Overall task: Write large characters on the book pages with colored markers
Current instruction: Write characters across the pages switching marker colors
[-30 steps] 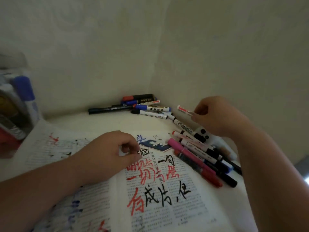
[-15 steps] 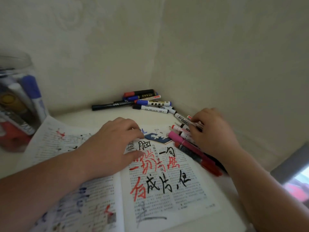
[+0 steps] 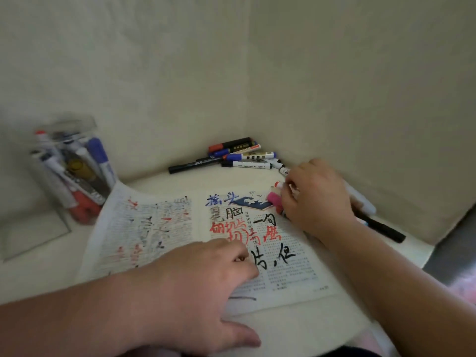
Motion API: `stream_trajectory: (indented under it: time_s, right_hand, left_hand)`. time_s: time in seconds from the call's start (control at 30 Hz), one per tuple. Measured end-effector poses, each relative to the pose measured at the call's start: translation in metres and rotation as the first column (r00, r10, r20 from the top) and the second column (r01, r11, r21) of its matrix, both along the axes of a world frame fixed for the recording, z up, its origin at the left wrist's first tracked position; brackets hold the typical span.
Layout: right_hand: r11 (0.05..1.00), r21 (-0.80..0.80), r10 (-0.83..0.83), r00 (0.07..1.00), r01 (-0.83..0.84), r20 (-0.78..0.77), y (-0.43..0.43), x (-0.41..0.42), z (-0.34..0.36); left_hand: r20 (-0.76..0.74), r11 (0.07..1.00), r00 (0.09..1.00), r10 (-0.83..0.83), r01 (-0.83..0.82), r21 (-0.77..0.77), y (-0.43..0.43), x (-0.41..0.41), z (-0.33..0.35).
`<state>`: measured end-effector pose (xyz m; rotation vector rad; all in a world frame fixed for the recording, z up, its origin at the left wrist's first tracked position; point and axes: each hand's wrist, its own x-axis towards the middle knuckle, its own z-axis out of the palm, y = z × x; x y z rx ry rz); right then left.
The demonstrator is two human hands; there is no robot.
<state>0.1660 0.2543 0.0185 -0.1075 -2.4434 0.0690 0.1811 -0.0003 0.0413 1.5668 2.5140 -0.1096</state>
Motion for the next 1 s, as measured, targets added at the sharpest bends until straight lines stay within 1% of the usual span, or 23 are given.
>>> stream_trajectory:
  time_s: [0.07,0.17,0.2,0.27,0.33,0.4,0.47,0.5,0.57,0.63,0.67,0.77,0.83,0.93,1.0]
  right_hand:
    - [0.991,0.021,0.135,0.991,-0.135,0.023,-0.012,0.003,-0.002]
    - [0.945,0.075,0.308,0.944,-0.318,0.114,-0.022,0.007,-0.008]
    - [0.928,0.090,0.347,0.927,-0.361,0.141,-0.022,0.006,-0.010]
    - [0.919,0.088,0.367,0.916,-0.384,0.159,-0.021,0.005,-0.010]
    - [0.935,0.047,0.342,0.928,-0.352,0.146,-0.020,0.003,-0.004]
    - [0.955,-0.008,0.294,0.942,-0.296,0.161,-0.020,-0.003,0.007]
    - [0.971,-0.103,0.235,0.949,-0.218,0.210,-0.019,-0.017,0.023]
    - [0.976,-0.143,0.196,0.946,-0.163,0.259,-0.019,-0.027,0.031]
    - [0.986,-0.151,0.115,0.927,-0.064,0.356,-0.019,-0.055,0.041]
    - [0.995,-0.104,0.045,0.910,-0.002,0.412,-0.018,-0.085,0.043]
    - [0.997,-0.075,0.015,0.900,0.020,0.436,-0.017,-0.099,0.043]
    - [0.998,0.059,-0.060,0.867,0.036,0.495,-0.016,-0.134,0.040]
    - [0.989,0.139,-0.114,0.838,0.045,0.533,-0.013,-0.152,0.036]
    - [0.969,0.242,-0.170,0.830,0.043,0.532,-0.008,-0.170,0.029]
    - [0.958,0.286,-0.182,0.832,0.029,0.525,-0.004,-0.177,0.026]
  left_hand:
    - [-0.007,0.997,0.998,0.055,-0.054,0.062,-0.001,0.004,-0.008]
    - [0.038,0.978,0.991,0.129,-0.133,0.159,-0.007,-0.003,-0.020]
    - [0.059,0.974,0.989,0.138,-0.146,0.172,-0.008,-0.004,-0.023]
    - [0.113,0.967,0.982,0.152,-0.171,0.187,-0.009,-0.006,-0.023]
    - [0.159,0.948,0.969,0.189,-0.222,0.227,-0.006,-0.012,-0.015]
    - [0.154,0.916,0.957,0.245,-0.281,0.287,0.000,-0.027,-0.006]
    - [0.147,0.877,0.935,0.321,-0.353,0.326,0.008,-0.052,0.003]
    - [0.171,0.851,0.917,0.360,-0.398,0.342,0.012,-0.067,0.007]
    - [0.245,0.798,0.875,0.418,-0.482,0.360,0.017,-0.096,0.008]
    - [0.300,0.761,0.842,0.449,-0.536,0.365,0.021,-0.116,-0.001]
    - [0.305,0.747,0.831,0.465,-0.553,0.369,0.021,-0.122,-0.009]
    - [0.187,0.722,0.836,0.516,-0.541,0.431,0.023,-0.120,-0.032]
    - [0.168,0.704,0.843,0.511,-0.523,0.481,0.023,-0.119,-0.038]
    - [0.264,0.649,0.827,0.497,-0.556,0.519,0.020,-0.122,-0.037]
    - [0.310,0.634,0.824,0.474,-0.564,0.530,0.018,-0.125,-0.037]
